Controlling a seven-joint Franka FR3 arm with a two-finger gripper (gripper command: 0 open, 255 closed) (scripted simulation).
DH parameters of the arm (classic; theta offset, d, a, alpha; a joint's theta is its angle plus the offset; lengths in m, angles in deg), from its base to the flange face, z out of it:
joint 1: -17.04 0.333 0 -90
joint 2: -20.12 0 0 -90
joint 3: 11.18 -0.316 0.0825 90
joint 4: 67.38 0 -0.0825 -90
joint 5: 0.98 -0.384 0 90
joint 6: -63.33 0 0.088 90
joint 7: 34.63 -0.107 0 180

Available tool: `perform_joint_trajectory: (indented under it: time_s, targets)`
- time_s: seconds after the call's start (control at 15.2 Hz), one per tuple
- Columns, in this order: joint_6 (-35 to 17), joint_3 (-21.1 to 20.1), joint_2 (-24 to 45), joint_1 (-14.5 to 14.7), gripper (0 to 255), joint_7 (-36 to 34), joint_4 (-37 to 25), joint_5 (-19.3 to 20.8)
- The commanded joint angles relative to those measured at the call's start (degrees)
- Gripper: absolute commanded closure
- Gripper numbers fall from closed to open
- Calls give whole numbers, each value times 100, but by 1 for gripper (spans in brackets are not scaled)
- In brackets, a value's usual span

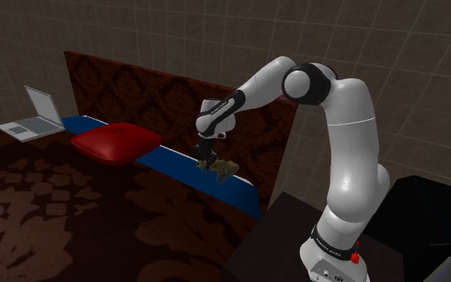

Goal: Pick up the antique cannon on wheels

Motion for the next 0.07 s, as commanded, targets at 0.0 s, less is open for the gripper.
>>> perform_joint_trajectory:
  time_s: [0.0]
  targets:
    - [30, -2, -40, 5, 255, -8, -6, 2]
